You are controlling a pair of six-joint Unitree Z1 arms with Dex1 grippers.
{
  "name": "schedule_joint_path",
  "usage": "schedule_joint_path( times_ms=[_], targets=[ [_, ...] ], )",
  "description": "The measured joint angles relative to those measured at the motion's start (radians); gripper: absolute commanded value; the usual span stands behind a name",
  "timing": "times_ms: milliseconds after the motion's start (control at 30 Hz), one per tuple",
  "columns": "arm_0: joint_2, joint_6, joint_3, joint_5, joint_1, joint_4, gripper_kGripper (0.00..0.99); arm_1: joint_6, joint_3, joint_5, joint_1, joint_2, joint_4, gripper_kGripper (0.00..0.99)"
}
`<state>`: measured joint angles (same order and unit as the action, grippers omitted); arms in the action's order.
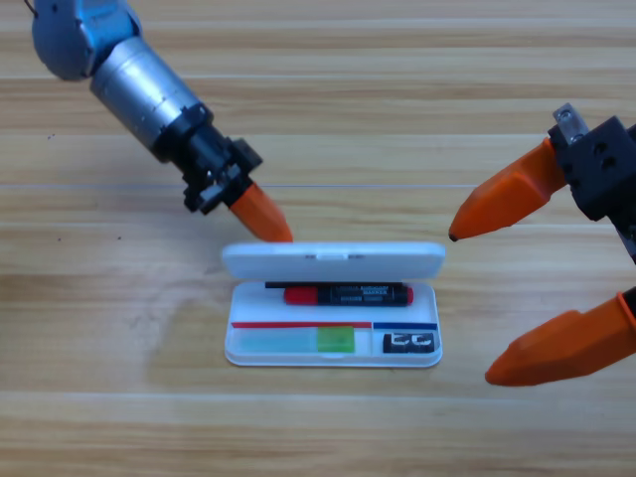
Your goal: Clean up eraser and pencils
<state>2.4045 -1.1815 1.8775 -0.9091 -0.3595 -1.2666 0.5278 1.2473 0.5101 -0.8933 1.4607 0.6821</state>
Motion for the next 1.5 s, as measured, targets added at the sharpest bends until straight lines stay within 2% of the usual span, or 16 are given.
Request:
schedule_joint_path(
  times_ms=[567, 1067, 1333, 1500],
  targets=[
    [-0.002, 0.001, -0.182, 0.051, -0.042, 0.167, 0.000, -0.005, 0.000, 0.005, 0.000, 0.000, 0.000, 0.990],
    [-0.081, 0.077, -0.314, 0.089, -0.072, 0.339, 0.000, -0.007, 0.000, 0.009, 0.000, 0.005, 0.000, 0.990],
    [-0.124, 0.102, -0.325, 0.134, -0.086, 0.347, 0.000, -0.007, 0.000, 0.010, 0.000, 0.005, 0.000, 0.990],
    [-0.292, 0.118, -0.326, 0.167, -0.087, 0.250, 0.000, -0.009, 0.001, 0.010, 0.000, 0.010, 0.000, 0.990]
  ],
)
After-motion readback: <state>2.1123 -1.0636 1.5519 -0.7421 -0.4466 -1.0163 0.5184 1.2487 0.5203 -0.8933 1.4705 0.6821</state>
